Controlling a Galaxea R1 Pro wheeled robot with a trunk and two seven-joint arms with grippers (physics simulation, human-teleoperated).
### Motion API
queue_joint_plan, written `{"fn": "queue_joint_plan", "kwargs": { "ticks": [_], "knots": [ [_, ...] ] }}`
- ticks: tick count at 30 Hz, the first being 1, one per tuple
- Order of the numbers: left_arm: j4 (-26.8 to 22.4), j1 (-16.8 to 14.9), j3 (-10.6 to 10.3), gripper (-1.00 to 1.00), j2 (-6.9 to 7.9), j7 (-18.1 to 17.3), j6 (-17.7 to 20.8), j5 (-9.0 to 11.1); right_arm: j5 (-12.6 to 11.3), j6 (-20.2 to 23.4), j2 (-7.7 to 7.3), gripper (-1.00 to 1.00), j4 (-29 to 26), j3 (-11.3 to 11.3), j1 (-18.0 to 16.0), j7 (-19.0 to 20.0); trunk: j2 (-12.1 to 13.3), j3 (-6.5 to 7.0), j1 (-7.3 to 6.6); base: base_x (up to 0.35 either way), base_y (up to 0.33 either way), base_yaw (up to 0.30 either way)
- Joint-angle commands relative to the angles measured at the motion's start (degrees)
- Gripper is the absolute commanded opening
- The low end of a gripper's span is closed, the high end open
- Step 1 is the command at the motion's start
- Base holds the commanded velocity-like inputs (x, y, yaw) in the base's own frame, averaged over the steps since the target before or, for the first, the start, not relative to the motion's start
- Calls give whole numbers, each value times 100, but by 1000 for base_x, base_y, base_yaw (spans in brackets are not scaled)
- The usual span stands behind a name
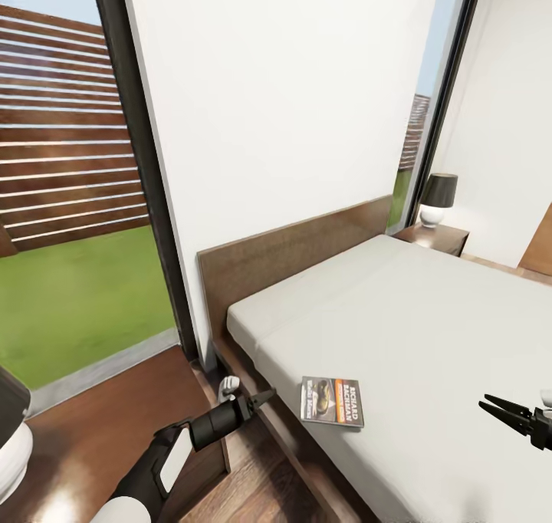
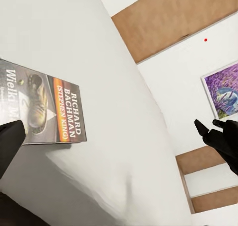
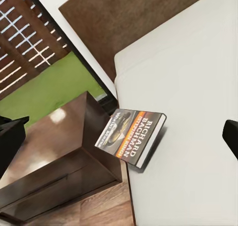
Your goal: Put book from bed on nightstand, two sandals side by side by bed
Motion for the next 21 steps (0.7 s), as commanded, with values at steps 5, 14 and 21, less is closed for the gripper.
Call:
{"fn": "queue_joint_plan", "kwargs": {
  "ticks": [5,14,21],
  "knots": [
    [0,-4,21,100,-6,-21,53,6,-20,60,-1,100,2,-1,-4,19,-205,-96,110,0,0,0],
    [0,-4,21,100,-6,-21,53,6,-20,60,-1,100,2,-1,-4,19,-566,-257,308,0,0,0],
    [0,-4,21,100,-6,-21,53,6,-20,60,-1,100,2,-1,-4,19,-846,-383,461,0,0,0]
  ]
}}
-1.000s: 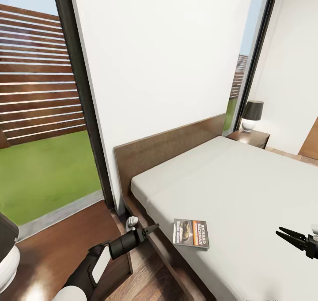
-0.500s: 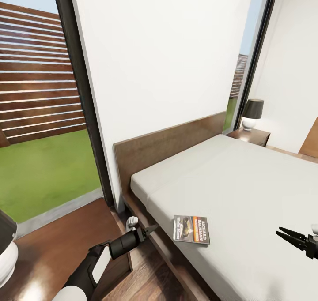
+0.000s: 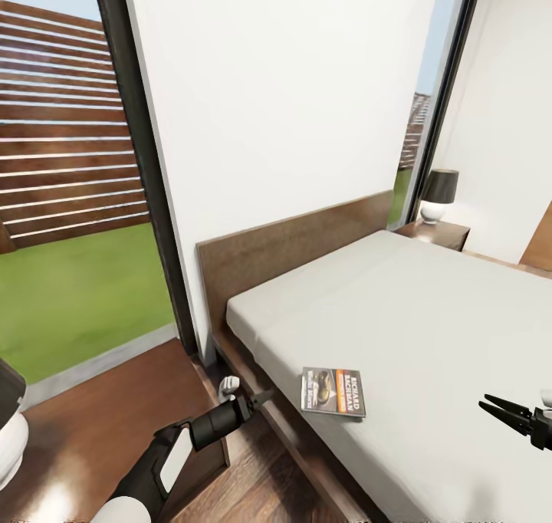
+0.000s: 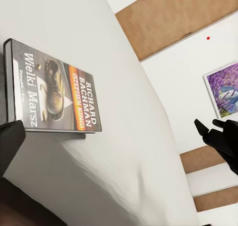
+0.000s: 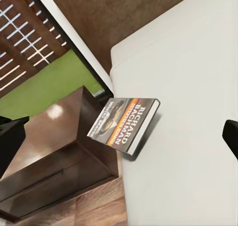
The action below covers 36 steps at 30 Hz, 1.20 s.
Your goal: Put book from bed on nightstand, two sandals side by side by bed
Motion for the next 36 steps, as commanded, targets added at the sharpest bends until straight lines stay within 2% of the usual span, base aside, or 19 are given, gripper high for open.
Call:
{"fn": "queue_joint_plan", "kwargs": {
  "ticks": [1,27,33,36],
  "knots": [
    [0,-4,24,100,-6,-21,53,7,-20,60,-1,100,2,-1,-4,19,-44,-24,22,0,0,0],
    [0,-4,27,100,-4,-21,53,7,-20,60,-1,100,2,-1,-4,19,-1087,-491,593,0,0,0],
    [1,-4,70,100,16,-21,87,39,-20,60,-1,100,2,-1,-4,19,-1087,-491,593,0,0,0],
    [-3,-9,78,100,22,-21,190,145,-20,60,-1,100,2,-1,-4,19,-1087,-491,593,0,0,0]
  ]
}}
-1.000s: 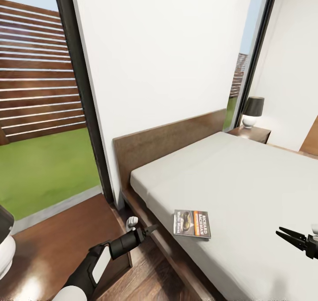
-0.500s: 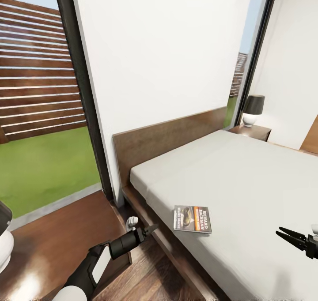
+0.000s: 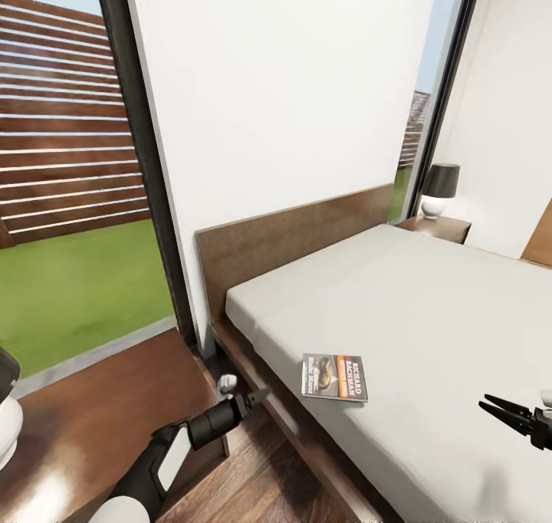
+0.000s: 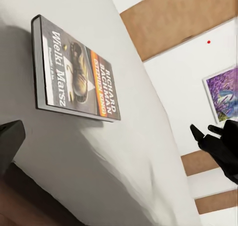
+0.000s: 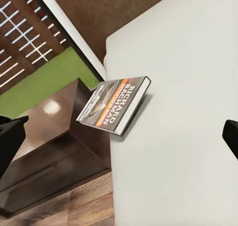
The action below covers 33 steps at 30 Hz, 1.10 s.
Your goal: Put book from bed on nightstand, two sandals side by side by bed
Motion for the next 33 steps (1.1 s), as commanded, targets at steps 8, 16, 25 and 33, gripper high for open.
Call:
{"fn": "queue_joint_plan", "kwargs": {
  "ticks": [8,16,25,33],
  "knots": [
    [-32,-76,31,100,99,47,504,818,-19,51,-1,100,2,-1,-3,19,-2,-6,-1,0,0,0],
    [-46,-185,41,100,172,82,533,1253,-15,43,-1,100,2,-1,-3,19,-2,-6,-1,0,0,0],
    [-35,-191,49,100,613,123,520,1827,-16,45,-1,100,2,-1,-3,18,-2,-6,-1,0,0,0],
    [-11,-192,64,100,716,424,507,1861,-19,58,-1,100,2,-1,-3,19,-2,-6,-1,0,0,0]
  ]
}}
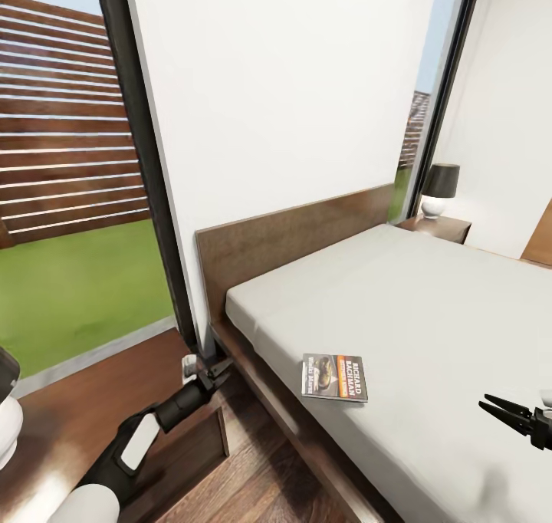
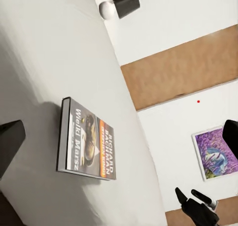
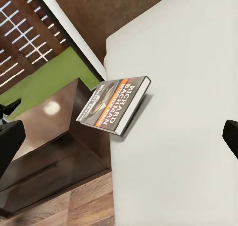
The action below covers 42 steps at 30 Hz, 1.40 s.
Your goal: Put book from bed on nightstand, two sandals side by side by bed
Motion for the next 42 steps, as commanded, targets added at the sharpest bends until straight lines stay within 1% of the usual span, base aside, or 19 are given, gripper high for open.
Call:
{"fn": "queue_joint_plan", "kwargs": {
  "ticks": [1,6,10,12,17,21,23,24,25,27,32,33,34,35,36,40,41,42],
  "knots": [
    [4,-3,30,100,-1,51,42,34,-19,61,-1,100,2,-1,-3,19,-2,-5,-1,0,0,0],
    [14,-3,295,100,-11,323,29,28,-19,62,-1,100,2,-1,-3,19,-2,-5,-1,0,0,0],
    [104,-3,377,100,-18,463,-6,20,-19,62,-1,100,2,-1,-3,19,-2,-5,-1,0,0,0],
    [201,-3,388,100,-19,521,-25,17,-19,62,-1,100,2,-1,-3,19,-2,-5,-1,0,0,0],
    [242,-3,382,100,-32,545,-47,11,-19,62,-1,100,2,-1,-3,19,-2,-5,-1,0,0,0],
    [252,-3,362,100,-55,584,-235,10,-19,62,-1,100,2,-1,-3,19,-2,-5,-1,0,0,0],
    [257,-3,350,100,-72,715,-316,9,-19,62,-1,100,2,-1,-3,19,-2,-5,-1,0,0,0],
    [258,-3,342,100,-129,917,-353,8,-19,63,-1,100,2,-1,-3,21,-2,-5,-1,0,0,0],
    [256,-3,338,100,-160,1000,-362,5,-19,65,-1,100,2,-1,-3,20,-2,-5,-1,0,0,0],
    [255,-3,326,100,-205,1093,-367,2,-19,64,-1,100,2,-1,-3,20,-2,-5,-1,0,0,0],
    [254,-3,300,100,-265,1239,-356,-1,-19,69,-1,100,2,-1,-3,26,-2,-5,-1,0,0,0],
    [254,-3,289,100,-283,1274,-354,-2,-19,69,-1,100,2,-1,-3,26,-2,-5,-1,0,0,0],
    [254,-3,236,100,-335,1382,-345,-4,-19,70,-1,100,2,-1,-3,25,-2,-5,-1,0,0,0],
    [254,-3,177,100,-358,1449,-341,-2,-19,71,-1,100,2,-1,-3,26,-2,-5,-1,0,0,0],
    [253,-3,22,100,-381,1527,-332,-1,-19,71,-1,100,2,-1,-3,27,-2,-5,-1,0,0,0],
    [253,-3,-208,100,-411,1563,-315,5,-19,71,-1,100,2,-1,-3,28,-2,-5,-1,0,0,0],
    [253,-3,-277,100,-476,1568,-312,7,-19,71,-1,100,2,-1,-3,28,-2,-5,-1,0,0,0],
    [253,-3,-294,100,-497,1569,-311,8,-19,71,-1,100,2,-1,-3,28,-2,-5,-1,0,0,0]
  ]
}}
